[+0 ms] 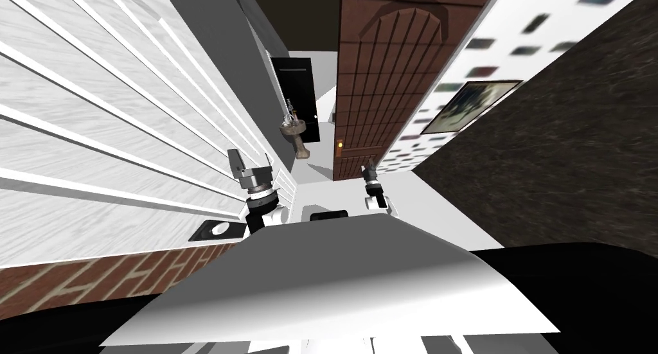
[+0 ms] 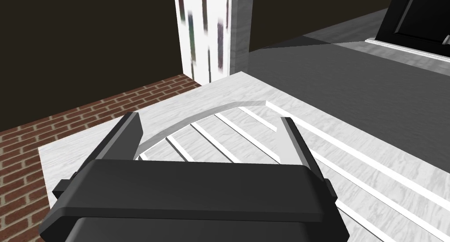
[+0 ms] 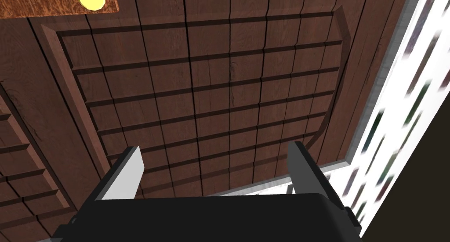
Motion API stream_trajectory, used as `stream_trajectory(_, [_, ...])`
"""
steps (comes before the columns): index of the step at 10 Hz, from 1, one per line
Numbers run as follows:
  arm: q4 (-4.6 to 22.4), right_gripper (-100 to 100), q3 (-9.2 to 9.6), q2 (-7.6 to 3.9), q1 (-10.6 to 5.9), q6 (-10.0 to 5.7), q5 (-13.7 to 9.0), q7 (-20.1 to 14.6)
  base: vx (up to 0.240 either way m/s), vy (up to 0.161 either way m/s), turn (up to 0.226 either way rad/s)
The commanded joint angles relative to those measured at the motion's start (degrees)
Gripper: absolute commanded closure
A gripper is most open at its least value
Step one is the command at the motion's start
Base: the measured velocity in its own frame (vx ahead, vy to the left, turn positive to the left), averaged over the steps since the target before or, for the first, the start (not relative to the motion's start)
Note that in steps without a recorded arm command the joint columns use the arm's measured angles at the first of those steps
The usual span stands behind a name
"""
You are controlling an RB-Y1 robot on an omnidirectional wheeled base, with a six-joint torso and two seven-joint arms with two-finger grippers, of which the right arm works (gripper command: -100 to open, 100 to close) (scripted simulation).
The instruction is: Pull the door open
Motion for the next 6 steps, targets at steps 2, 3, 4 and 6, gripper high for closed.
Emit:
stream_trajectory(2, [2.82,-100,-0.09,-0.69,-1.43,0.50,0.92,-1.25,0.108,0.035,0.025])
stream_trajectory(3, [4.92,-100,-0.16,-1.18,-2.44,0.78,1.59,-2.14,0.135,0.035,0.035])
stream_trajectory(4, [5.97,-100,-0.19,-1.43,-2.94,0.93,1.93,-2.58,0.149,0.037,0.039])
stream_trajectory(6, [8.04,-100,-0.25,-1.90,-3.94,1.21,2.59,-3.45,0.103,0.033,0.023])
